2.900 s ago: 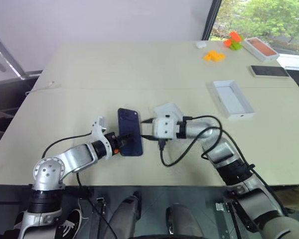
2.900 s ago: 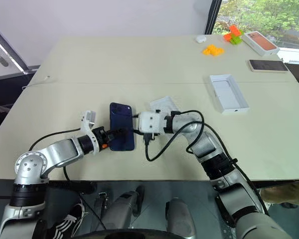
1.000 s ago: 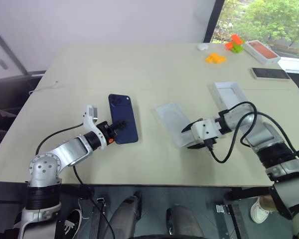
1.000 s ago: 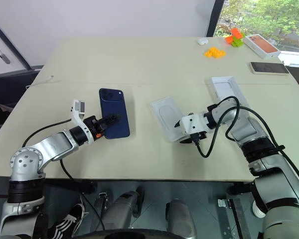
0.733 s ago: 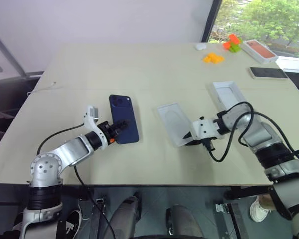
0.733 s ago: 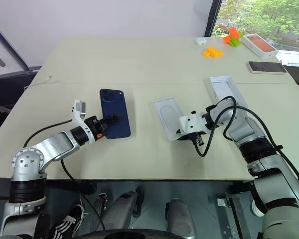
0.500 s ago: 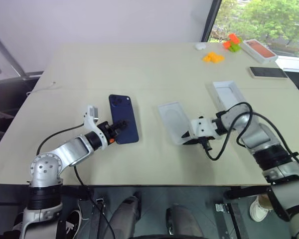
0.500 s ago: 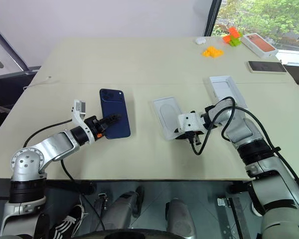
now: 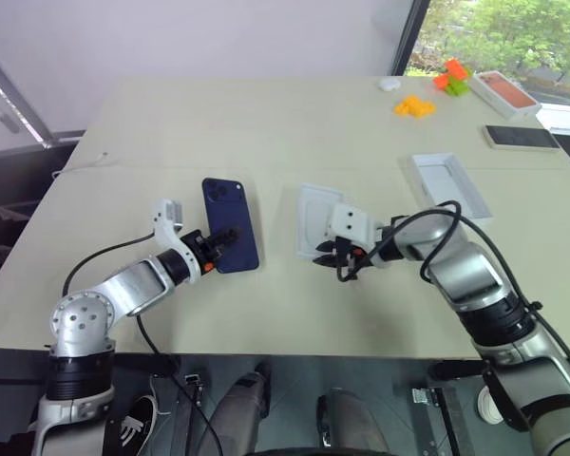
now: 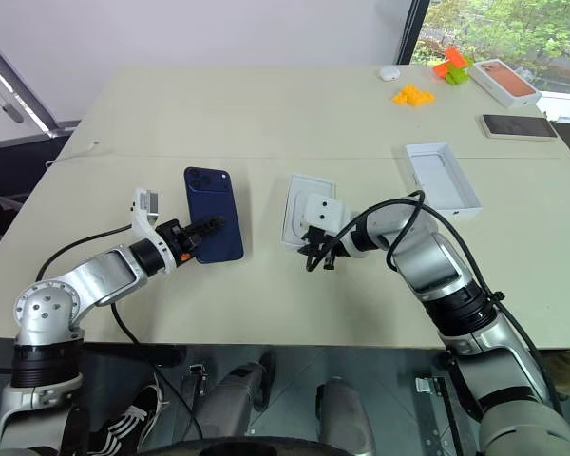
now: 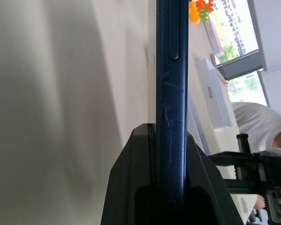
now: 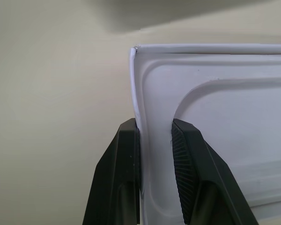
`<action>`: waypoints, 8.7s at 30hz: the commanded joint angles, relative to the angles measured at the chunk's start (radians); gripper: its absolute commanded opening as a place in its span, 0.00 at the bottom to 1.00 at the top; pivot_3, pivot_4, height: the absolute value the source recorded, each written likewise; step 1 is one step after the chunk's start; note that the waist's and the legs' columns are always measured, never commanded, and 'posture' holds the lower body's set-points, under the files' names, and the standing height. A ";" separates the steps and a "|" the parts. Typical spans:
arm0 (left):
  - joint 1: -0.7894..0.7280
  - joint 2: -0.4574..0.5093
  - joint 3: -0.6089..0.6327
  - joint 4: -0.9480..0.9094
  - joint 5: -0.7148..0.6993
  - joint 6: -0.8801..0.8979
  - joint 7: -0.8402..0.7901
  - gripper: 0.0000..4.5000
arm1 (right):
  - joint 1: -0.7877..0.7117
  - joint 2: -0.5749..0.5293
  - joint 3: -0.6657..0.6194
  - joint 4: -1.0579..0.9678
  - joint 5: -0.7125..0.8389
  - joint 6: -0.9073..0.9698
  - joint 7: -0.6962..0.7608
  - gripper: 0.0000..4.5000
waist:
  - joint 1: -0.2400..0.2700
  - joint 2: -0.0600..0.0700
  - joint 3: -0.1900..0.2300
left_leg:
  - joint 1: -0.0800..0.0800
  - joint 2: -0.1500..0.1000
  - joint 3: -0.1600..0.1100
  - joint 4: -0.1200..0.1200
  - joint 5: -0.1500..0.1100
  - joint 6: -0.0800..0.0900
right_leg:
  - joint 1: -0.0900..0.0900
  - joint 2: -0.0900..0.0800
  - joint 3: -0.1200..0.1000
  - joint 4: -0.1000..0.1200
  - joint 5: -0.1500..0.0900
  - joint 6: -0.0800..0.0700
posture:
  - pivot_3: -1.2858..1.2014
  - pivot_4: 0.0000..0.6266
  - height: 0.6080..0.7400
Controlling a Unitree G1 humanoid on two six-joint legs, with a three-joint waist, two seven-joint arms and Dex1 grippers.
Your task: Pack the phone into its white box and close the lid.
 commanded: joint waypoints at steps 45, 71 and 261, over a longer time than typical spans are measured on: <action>-0.031 -0.010 0.010 -0.039 0.014 0.006 -0.045 0.00 | 0.052 -0.071 -0.170 -0.080 0.353 -0.153 0.038 0.75 | -0.005 -0.002 -0.001 | 0.000 0.001 0.000 0.001 0.000 0.000 | 0.001 0.000 -0.001 0.001 0.000 0.001 | 0.52 0.24 1.00; -0.145 -0.145 -0.146 0.047 -0.114 0.093 0.004 0.00 | 0.147 -0.164 -0.368 0.318 0.348 -0.664 0.103 0.75 | -0.010 -0.002 -0.001 | 0.007 0.000 0.001 0.005 0.000 0.001 | 0.014 0.000 -0.001 0.003 0.000 0.001 | 0.52 0.24 1.00; -0.212 -0.120 -0.267 0.089 0.848 0.177 -0.514 0.01 | 0.172 -0.143 -0.170 0.198 0.067 -0.591 -0.068 0.00 | 0.012 0.000 0.000 | 0.009 -0.003 0.000 0.004 -0.003 0.002 | 0.013 -0.002 -0.002 0.000 0.000 0.003 | 0.52 0.24 1.00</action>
